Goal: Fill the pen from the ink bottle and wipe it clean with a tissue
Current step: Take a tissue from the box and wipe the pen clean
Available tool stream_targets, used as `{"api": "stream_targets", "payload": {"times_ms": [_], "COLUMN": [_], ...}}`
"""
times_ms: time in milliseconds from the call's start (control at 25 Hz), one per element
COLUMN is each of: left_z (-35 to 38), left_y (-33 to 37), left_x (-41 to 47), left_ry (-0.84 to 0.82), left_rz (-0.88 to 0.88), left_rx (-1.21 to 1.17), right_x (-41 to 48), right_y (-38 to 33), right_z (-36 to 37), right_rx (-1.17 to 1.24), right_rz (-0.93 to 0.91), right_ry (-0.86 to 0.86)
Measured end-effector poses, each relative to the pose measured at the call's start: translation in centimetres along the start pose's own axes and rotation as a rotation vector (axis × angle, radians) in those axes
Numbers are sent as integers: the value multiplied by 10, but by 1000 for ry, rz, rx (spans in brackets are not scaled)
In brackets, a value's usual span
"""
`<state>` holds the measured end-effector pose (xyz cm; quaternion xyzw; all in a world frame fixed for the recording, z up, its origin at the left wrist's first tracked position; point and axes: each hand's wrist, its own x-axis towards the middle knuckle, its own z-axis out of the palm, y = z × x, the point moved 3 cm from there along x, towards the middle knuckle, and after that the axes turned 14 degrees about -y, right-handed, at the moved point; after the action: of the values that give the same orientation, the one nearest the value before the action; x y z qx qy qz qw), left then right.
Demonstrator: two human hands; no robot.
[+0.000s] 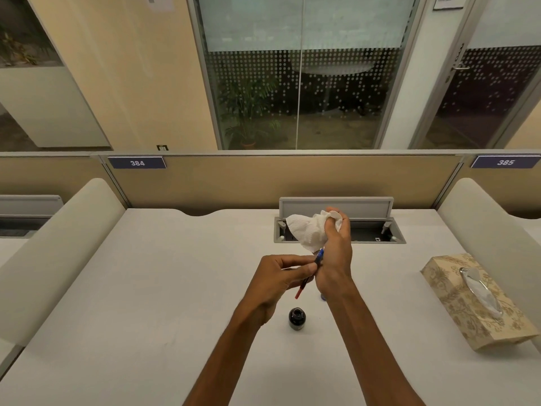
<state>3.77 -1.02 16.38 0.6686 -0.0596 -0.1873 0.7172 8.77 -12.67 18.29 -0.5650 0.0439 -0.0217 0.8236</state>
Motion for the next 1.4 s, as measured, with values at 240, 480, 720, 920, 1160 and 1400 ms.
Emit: {"api": "stream_targets", "payload": {"times_ms": [240, 480, 720, 920, 1160, 1400], "left_z": [-16, -27, -27, -28, -35, -50], "left_y": [-3, 8, 22, 24, 23, 15], "left_x": [-1, 5, 13, 15, 18, 19], "left_ry": [21, 36, 35, 43, 75, 266], "left_rz": [0, 94, 130, 105, 67, 115], "left_rx": [-135, -435, -485, -470, -460, -490], "right_x": [9, 8, 9, 7, 12, 4], "right_y": [-8, -2, 6, -5, -6, 7], "right_z": [-11, -19, -8, 1, 5, -5], "right_rx": [209, 235, 8, -147, -213, -373], "right_rz": [-64, 58, 102, 74, 5, -49], "right_ry": [15, -30, -337, -471, -401, -381]}}
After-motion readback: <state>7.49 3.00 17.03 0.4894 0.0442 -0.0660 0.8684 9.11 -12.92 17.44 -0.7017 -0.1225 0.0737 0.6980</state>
